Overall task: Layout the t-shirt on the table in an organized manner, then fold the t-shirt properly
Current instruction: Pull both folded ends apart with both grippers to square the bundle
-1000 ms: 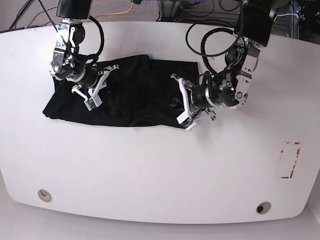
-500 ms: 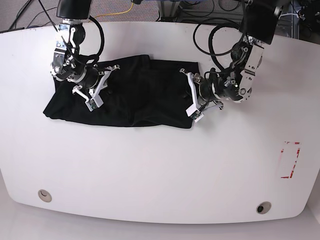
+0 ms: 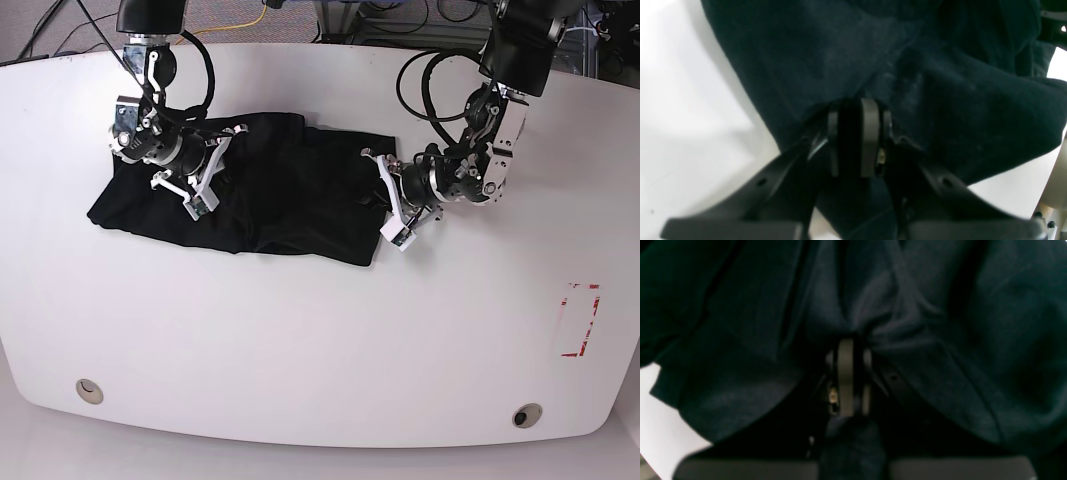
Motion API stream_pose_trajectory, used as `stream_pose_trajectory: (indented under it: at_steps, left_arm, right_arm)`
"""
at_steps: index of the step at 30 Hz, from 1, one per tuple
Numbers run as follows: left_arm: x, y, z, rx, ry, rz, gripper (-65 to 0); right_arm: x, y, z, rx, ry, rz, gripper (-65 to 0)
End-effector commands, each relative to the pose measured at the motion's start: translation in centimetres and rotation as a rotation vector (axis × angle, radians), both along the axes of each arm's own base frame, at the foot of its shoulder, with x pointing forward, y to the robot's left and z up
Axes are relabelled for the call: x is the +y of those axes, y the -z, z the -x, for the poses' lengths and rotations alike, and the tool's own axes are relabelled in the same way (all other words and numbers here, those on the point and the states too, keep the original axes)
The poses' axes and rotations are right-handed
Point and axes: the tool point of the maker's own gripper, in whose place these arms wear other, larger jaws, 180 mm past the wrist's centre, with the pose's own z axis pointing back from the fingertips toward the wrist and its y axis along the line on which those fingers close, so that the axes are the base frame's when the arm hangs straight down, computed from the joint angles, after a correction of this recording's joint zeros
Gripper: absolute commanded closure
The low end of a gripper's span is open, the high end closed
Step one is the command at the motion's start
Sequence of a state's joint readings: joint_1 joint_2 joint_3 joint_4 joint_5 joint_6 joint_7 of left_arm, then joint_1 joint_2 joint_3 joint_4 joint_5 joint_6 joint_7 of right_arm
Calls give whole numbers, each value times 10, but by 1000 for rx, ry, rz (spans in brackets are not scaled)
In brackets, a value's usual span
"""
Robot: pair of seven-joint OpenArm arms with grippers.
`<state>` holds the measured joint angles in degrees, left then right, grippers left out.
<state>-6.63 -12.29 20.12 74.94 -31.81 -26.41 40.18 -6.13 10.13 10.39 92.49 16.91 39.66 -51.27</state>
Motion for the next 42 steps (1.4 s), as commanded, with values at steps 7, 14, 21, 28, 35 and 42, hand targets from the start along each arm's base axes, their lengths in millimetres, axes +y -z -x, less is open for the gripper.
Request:
stream_pose_trajectory:
  at_steps: [7, 14, 21, 28, 35, 42]
  left_arm:
    - [34, 24, 14, 62, 7, -156, -75]
    - [54, 34, 26, 88, 5, -195, -75]
    - [74, 40, 38, 107, 5, -236, -74]
    - [90, 35, 44, 95, -11, -254, -74]
    - [100, 34, 45, 99, -48, -252, -74]
    - [103, 32, 46, 98, -33, -251, -74]
  right_arm:
    - [-18, -58, -34, -123, 31, 73, -330]
    - [-63, -99, -50, -161, 157, 103, -487]
    - [-113, -111, -43, -119, 327, 22, -549]
    - [-140, -103, -38, -95, 392, -118, -650]
    - [-150, -71, -25, 21, 408, -296, -650]
    - [-162, -53, -14, 94, 449, -437, -650]
